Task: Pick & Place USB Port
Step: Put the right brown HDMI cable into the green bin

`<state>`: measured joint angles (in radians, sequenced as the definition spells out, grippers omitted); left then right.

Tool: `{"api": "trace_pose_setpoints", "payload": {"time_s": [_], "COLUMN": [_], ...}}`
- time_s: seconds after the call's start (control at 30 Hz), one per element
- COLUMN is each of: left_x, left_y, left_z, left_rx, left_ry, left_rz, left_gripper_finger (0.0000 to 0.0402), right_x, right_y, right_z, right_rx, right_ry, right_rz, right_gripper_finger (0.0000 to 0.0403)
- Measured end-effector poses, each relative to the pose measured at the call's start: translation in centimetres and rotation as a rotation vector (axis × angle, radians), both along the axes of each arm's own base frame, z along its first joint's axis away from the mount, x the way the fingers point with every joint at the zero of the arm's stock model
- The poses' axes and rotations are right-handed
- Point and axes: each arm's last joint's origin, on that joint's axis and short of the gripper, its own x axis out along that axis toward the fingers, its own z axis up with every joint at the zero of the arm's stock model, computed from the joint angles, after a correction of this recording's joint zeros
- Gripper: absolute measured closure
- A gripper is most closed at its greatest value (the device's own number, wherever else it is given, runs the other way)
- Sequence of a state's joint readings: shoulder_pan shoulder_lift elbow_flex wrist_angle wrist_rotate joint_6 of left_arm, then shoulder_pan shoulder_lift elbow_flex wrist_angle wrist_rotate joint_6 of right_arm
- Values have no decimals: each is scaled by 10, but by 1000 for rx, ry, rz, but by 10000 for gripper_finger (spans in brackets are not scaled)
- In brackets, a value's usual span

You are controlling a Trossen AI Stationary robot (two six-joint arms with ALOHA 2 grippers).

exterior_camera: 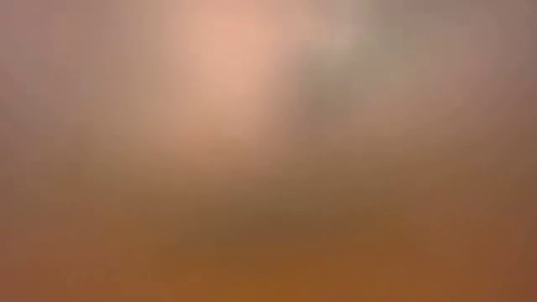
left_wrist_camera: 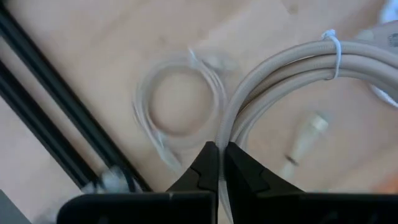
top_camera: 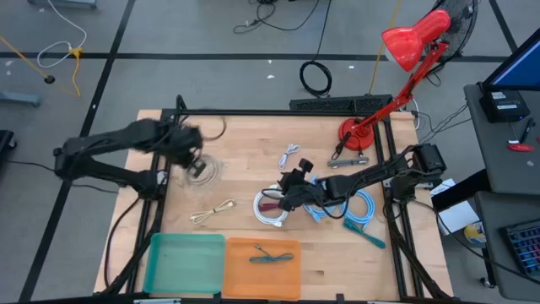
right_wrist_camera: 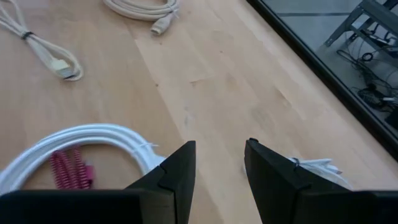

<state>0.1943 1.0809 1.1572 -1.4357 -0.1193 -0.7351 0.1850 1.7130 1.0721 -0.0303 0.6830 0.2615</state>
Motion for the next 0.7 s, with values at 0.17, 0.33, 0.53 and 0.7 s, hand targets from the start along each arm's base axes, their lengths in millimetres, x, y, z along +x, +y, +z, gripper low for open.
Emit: {"api": "trace_pose_setpoints", "payload": {"time_s": [0.17, 0.33, 0.53, 0.7], "left_x": [-24, -26, -15, -13], "left_y": [-45, -86, -143, -195], "left_z": [9, 5, -16, -40], "left_rx": [-92, -148, -133, -171], "left_ry": [-55, -43, 43, 79], "left_rz": [56, 85, 95, 116], "left_gripper_finger": [394, 394, 394, 394], "right_x": [2, 3, 4, 6], "right_y": [-13, -25, -34, -34], "right_z": [0, 0, 0, 0], "right_rx": [-9, -13, 13, 52], "right_ry": [7, 9, 14, 4], "right_rz": [-25, -58, -53, -2], "right_gripper_finger": [273, 273, 273, 273]}}
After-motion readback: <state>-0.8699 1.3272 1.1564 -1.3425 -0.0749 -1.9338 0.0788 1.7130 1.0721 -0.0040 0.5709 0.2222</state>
